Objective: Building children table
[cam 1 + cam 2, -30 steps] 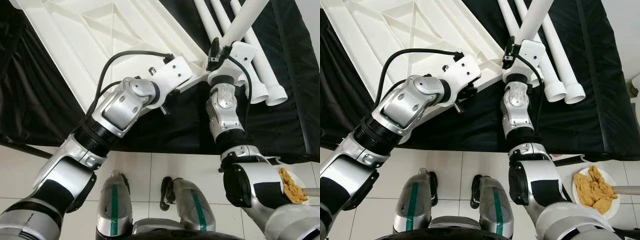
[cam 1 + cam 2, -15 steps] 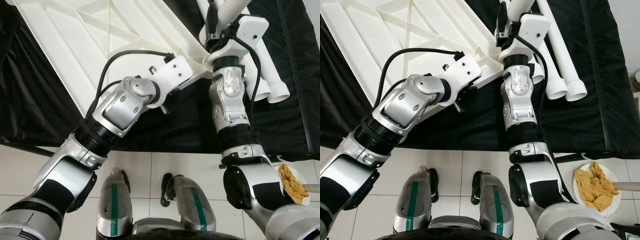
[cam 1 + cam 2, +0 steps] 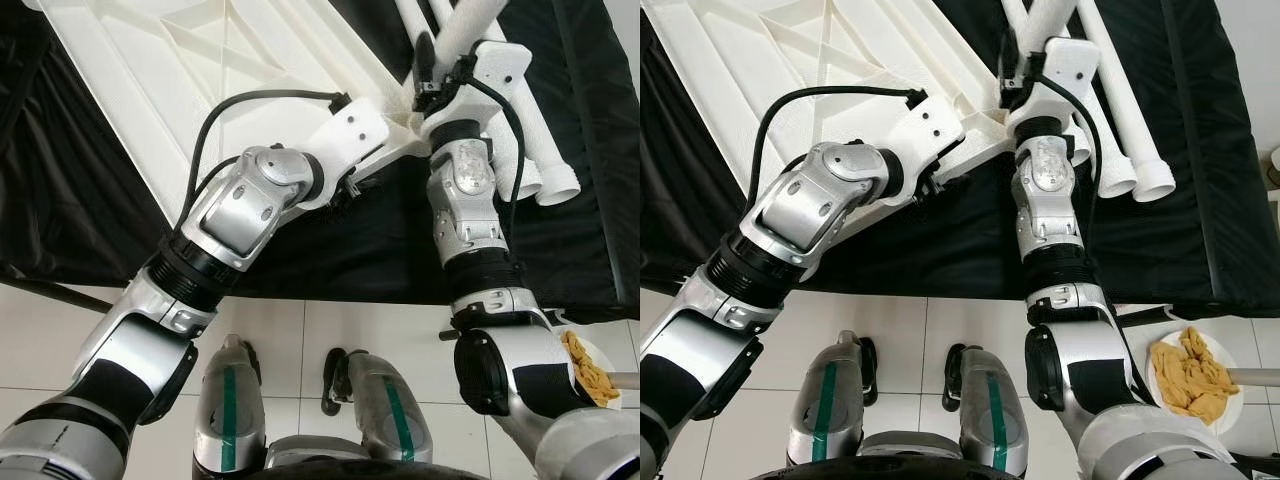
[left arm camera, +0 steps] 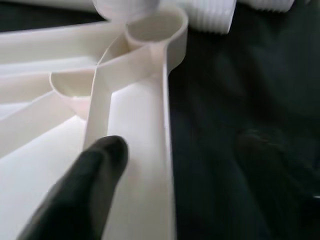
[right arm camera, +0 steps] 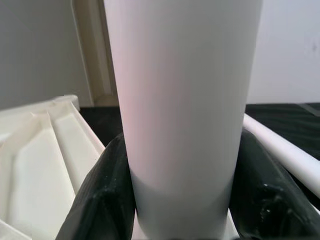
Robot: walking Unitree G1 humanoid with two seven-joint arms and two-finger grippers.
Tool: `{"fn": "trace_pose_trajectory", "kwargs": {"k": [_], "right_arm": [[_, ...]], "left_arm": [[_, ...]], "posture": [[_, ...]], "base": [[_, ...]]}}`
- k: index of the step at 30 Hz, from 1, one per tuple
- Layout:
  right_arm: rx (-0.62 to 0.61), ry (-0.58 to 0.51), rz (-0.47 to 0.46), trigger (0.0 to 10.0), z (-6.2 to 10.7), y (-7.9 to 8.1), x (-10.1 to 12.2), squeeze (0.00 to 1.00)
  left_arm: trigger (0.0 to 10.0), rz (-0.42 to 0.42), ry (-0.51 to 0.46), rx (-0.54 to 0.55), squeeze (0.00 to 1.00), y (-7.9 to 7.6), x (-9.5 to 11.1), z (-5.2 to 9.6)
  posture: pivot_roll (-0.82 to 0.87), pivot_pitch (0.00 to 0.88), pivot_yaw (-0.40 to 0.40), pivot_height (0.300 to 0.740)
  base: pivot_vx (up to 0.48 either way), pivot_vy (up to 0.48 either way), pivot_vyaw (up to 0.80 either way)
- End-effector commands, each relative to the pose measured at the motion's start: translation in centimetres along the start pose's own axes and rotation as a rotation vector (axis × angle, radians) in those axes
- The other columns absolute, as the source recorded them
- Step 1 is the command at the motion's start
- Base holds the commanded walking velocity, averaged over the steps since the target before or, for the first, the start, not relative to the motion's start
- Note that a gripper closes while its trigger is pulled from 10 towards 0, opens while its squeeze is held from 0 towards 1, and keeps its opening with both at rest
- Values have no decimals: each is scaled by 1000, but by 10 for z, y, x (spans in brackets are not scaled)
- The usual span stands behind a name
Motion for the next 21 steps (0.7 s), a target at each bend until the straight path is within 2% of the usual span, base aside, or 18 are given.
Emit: {"fn": "trace_pose_trajectory", "kwargs": {"k": [1, 2, 3, 6, 7, 8, 10, 11, 12, 14, 15, 21], "right_arm": [[-14, 15, 3, 10000, -1, -4, -2, 0], [-17, 54, -3, 10000, -2, -7, -7, 0], [-29, 97, -22, 10000, -3, -14, -12, 0], [-29, 97, -22, 10000, -3, -14, -12, 0], [-35, 127, -35, 10000, -3, -18, -16, 0], [-35, 127, -35, 10000, -3, -18, -16, 0], [-26, 164, -43, 10000, -1, -25, -23, 0], [-26, 164, -43, 10000, -1, -25, -23, 0], [-12, 166, -49, 10000, 0, -25, -23, 0], [-12, 166, -49, 10000, 0, -25, -23, 0], [6, 157, -53, 10000, 1, -25, -22, 0], [50, 124, -42, 10000, 4, -20, -17, 0]], "left_arm": [[10000, 9, -13, -25, 1000, -4, 0, 1], [10000, 10, -45, -32, 1000, -3, 6, 3], [10000, 42, -116, 0, 1000, 8, 18, 7], [10000, 42, -116, 0, 1000, 8, 18, 7], [10000, 68, -175, 35, 1000, 19, 28, 12], [10000, 68, -175, 35, 1000, 19, 28, 12], [10000, 96, -310, 206, 1000, 52, 45, 22], [10000, 96, -310, 206, 1000, 52, 45, 22], [10000, 114, -360, 265, 545, 62, 50, 27], [10000, 114, -360, 265, 545, 62, 50, 27], [10000, 138, -416, 300, 12, 67, 55, 33], [10000, 208, -471, 294, 0, 68, 57, 38]], "posture": [[102, 57, -59, 740], [100, 58, -58, 740], [95, 60, -54, 740], [95, 60, -54, 740], [94, 58, -54, 740], [94, 58, -54, 740], [90, 48, -51, 740], [90, 48, -51, 740], [87, 45, -49, 740], [87, 45, -49, 740], [84, 45, -46, 740], [75, 51, -38, 740]], "base": [[0, 0, 0], [0, 0, 0], [0, 0, 0], [0, 0, 0], [0, 0, 0], [0, 0, 0], [0, 0, 0], [0, 0, 0], [0, 0, 0], [0, 0, 0], [0, 0, 0], [0, 0, 0]]}}
Point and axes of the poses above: a point about 5 cm out from each wrist's last joint towards the gripper, its own z axis pointing back from the gripper into the wrist, its own x axis along the axis of the wrist's last joint, y = z × x, the point moved 6 cm from there along -z, pointing out of the wrist towards the gripper
